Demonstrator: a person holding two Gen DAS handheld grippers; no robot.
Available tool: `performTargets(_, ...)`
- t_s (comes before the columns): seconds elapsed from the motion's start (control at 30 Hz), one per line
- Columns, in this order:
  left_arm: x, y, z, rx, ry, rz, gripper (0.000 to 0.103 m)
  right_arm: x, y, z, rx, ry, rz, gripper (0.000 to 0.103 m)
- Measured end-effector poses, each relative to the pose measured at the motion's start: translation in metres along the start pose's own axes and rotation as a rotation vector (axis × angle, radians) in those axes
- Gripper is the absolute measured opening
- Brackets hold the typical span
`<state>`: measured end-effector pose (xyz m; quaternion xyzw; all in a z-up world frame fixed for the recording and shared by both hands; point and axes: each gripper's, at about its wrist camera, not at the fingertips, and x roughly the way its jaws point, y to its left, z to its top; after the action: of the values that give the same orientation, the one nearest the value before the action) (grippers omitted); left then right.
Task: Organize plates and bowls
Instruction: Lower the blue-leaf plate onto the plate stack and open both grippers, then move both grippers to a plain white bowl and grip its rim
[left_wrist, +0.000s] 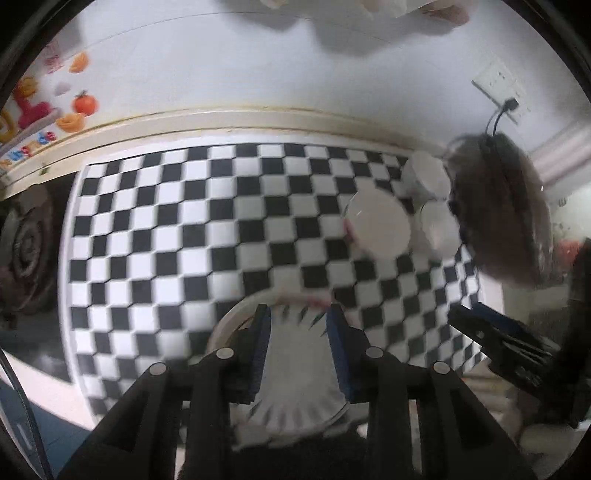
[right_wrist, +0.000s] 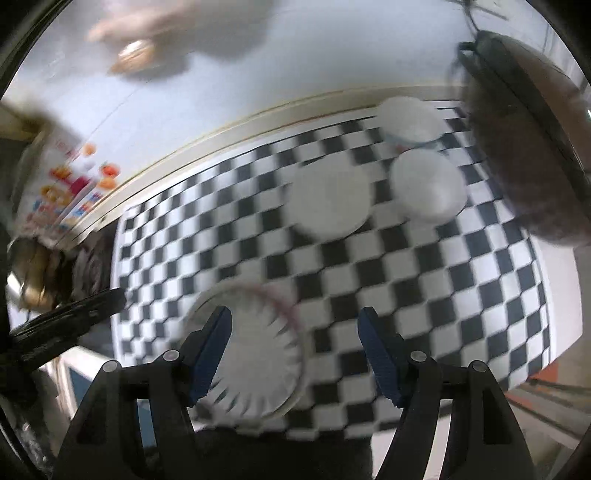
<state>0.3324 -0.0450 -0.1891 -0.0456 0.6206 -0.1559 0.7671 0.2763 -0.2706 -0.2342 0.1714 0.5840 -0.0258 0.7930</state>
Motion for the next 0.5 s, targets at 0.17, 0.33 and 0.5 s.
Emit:
performTargets(0.17, 0.059, -0.025, 0.042, -0.042, 0.079, -0.016, 0.029, 0.054, -0.057, 0.071, 0.063, 0.078, 0.037, 0.064)
performTargets(0.33, 0.124, -0.039, 0.073, -0.122, 0.180, -0.011, 0.029, 0.106, -0.080, 0.114, 0.062, 0.200, 0.073, 0.045)
performTargets(0.5, 0.169, -0.042, 0.090, -0.188, 0.254, -0.009, 0.029, 0.145, -0.088, 0.135, 0.018, 0.298, 0.067, 0.036)
